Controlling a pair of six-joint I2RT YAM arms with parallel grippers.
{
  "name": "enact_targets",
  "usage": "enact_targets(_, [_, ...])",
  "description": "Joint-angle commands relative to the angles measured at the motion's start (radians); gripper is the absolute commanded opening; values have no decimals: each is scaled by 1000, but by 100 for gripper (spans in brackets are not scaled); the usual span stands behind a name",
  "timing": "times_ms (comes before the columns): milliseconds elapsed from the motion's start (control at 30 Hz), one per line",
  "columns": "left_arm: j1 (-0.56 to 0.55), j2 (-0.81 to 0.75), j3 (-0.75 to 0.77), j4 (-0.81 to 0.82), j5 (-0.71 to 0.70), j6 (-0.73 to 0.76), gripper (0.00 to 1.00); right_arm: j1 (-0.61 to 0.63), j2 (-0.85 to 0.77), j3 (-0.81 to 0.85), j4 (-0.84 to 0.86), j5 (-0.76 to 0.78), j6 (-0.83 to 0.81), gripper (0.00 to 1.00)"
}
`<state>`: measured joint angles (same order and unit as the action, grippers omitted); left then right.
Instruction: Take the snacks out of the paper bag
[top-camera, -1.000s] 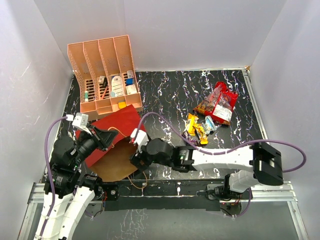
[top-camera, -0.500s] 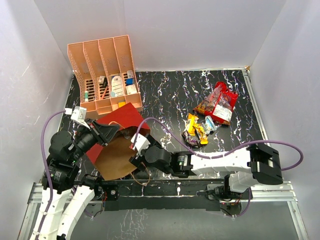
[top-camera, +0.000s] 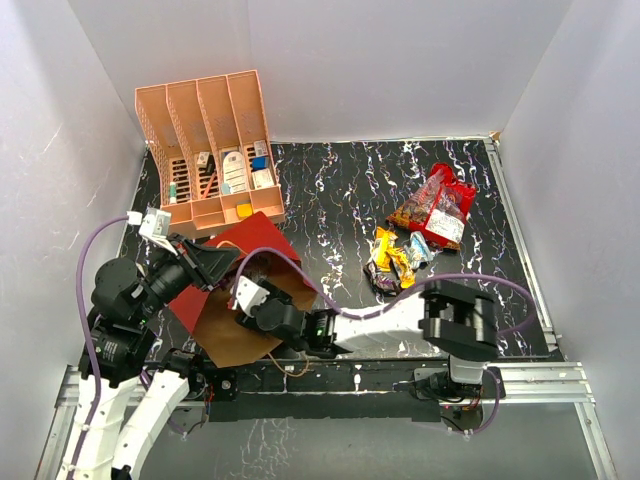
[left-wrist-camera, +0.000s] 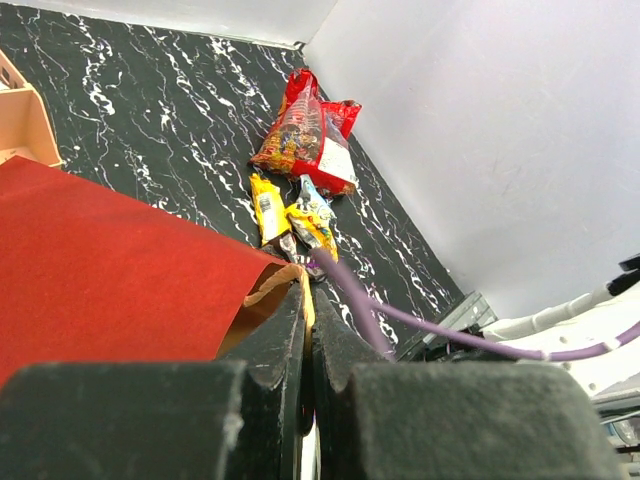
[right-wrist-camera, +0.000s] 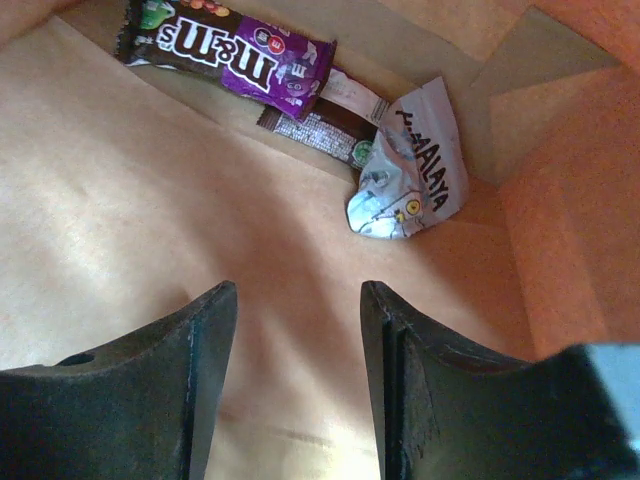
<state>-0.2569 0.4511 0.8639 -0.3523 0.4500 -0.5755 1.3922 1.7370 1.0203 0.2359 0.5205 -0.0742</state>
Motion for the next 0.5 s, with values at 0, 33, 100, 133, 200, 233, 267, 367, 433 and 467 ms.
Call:
enact_targets(0, [6,4,49,9,31,7,0,1,109,82,199,88,-107,54])
enact_targets(33, [6,4,50,16,34,3,0,0,138,87,236,120,-123,54])
enact_targets(100, [6,7,50,24,41,-1,0,-2,193,94,324,186,-169,55])
enact_targets(133, [5,9,52,27,46,0,0,-4,221,101,358,209,-189,55])
enact_targets(200, [5,12,55,32,55,1,0,-15,266,127,398,233,-218,56])
enact_targets(233, [7,14,60,29,58,4,0,-22,283,145,400,241,-224,56])
enact_targets(267, [6,16,66,23,62,7,0,-30,298,161,408,246,-227,57])
enact_targets(367, [5,24,90,1,73,24,0,-57,341,178,442,226,-238,59])
enact_targets(433, [5,23,102,-7,78,29,0,-75,373,192,464,217,-250,60])
enact_targets(467, [6,23,107,-7,82,31,0,-82,392,201,480,216,-259,61])
